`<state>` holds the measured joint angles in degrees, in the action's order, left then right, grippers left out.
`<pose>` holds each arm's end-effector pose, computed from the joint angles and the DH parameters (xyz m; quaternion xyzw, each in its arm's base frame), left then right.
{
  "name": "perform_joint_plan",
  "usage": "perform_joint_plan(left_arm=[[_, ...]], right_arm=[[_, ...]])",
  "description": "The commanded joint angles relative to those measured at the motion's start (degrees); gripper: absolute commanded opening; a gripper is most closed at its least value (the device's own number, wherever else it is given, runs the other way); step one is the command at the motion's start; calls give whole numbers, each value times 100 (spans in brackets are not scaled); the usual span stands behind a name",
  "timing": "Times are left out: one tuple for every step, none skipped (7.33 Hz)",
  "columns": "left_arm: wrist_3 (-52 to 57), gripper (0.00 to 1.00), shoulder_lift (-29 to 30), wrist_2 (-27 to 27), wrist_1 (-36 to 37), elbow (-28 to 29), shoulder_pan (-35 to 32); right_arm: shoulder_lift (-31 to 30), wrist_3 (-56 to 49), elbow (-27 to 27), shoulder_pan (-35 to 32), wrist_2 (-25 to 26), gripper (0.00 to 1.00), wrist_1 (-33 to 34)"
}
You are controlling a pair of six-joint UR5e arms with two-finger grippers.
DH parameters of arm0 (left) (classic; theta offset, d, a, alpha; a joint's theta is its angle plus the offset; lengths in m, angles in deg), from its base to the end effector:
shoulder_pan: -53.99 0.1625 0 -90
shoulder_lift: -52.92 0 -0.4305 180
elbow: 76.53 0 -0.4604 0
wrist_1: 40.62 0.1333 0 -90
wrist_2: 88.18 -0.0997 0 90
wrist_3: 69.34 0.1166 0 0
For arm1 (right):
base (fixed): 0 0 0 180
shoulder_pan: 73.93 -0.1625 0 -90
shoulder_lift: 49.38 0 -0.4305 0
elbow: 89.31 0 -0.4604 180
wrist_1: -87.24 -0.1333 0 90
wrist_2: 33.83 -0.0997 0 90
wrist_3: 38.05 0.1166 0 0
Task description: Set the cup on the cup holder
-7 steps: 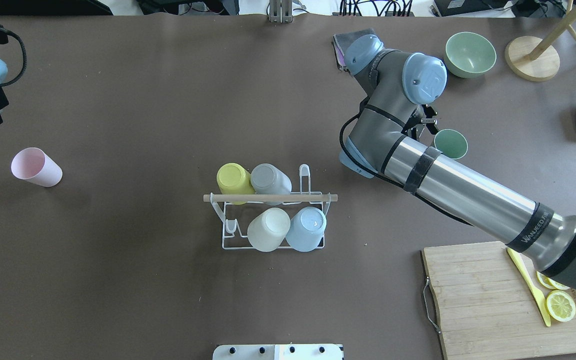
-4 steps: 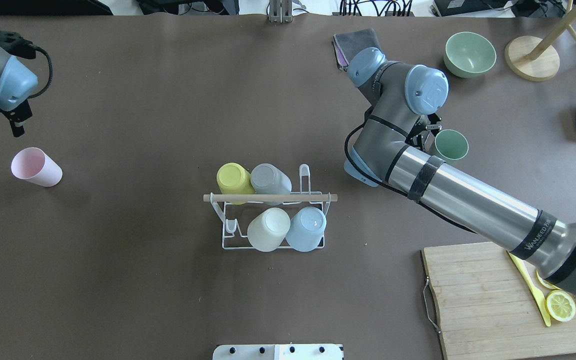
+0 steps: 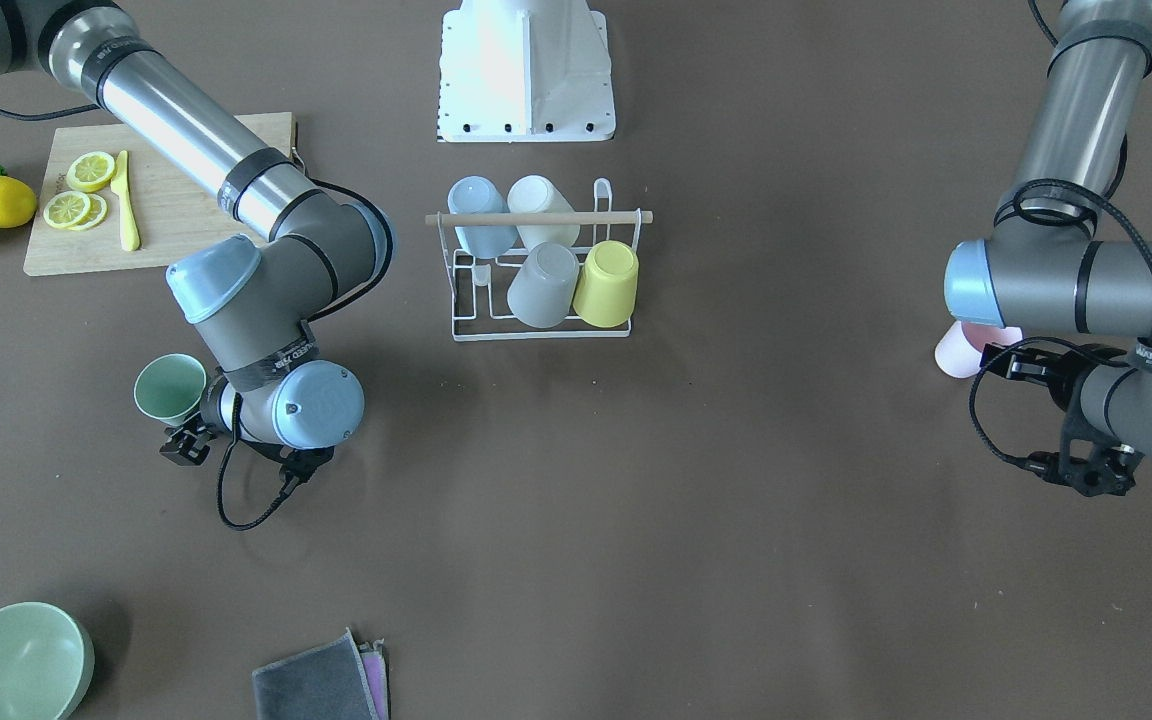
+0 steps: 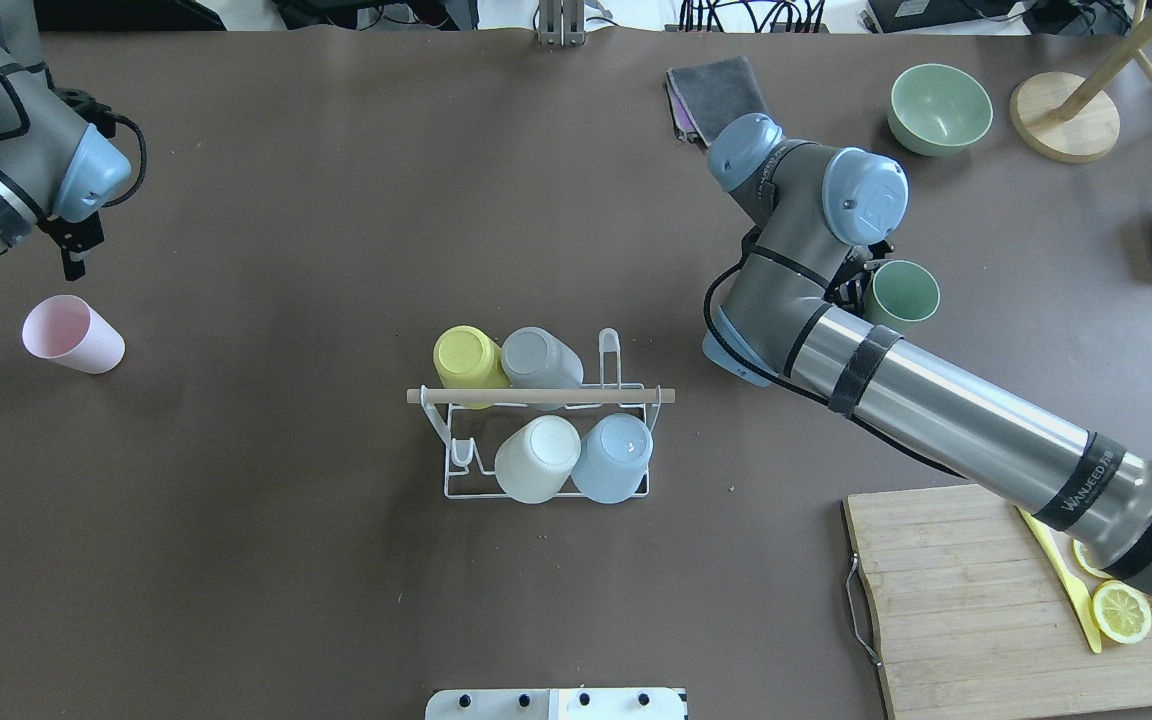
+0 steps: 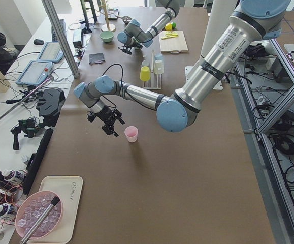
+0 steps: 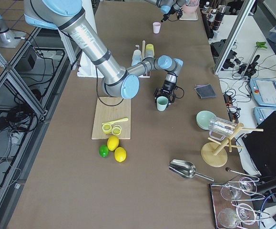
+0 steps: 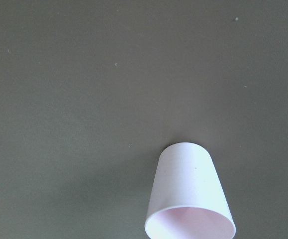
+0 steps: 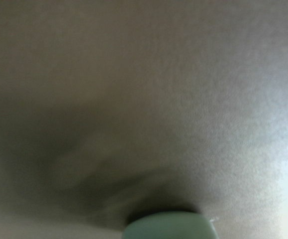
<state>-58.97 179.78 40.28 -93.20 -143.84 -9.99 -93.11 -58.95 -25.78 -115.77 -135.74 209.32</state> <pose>0.2789 -0.7098 0.5175 -0.2324 0.2937 0.2257 0.8993 -0.5361 -0.6266 0.4368 -0.1277 -0.0752 -0.5514 0.8210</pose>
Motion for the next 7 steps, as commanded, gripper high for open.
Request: perform_joint_plan(left_arm=[[0, 98, 232, -5, -411, 602, 61], [-26, 98, 259, 3, -411, 709, 166], [-70, 98, 260, 38, -411, 711, 193], [-88, 98, 260, 47, -420, 745, 194], [-340, 98, 294, 56, -420, 833, 272], [-456, 98, 286, 117, -429, 860, 290], [-466, 98, 286, 152, -429, 903, 290]], right_arm=[[-57, -89, 2, -8, 22, 95, -18], [-75, -151, 2, -43, 22, 95, -18], [-92, -186, 11, -70, 22, 95, -18], [-127, -212, 45, -87, 13, 95, -18], [-145, -265, 54, -105, 13, 96, -18], [-163, -274, 63, -114, 13, 96, -18], [-189, -274, 63, -122, 13, 96, -18]])
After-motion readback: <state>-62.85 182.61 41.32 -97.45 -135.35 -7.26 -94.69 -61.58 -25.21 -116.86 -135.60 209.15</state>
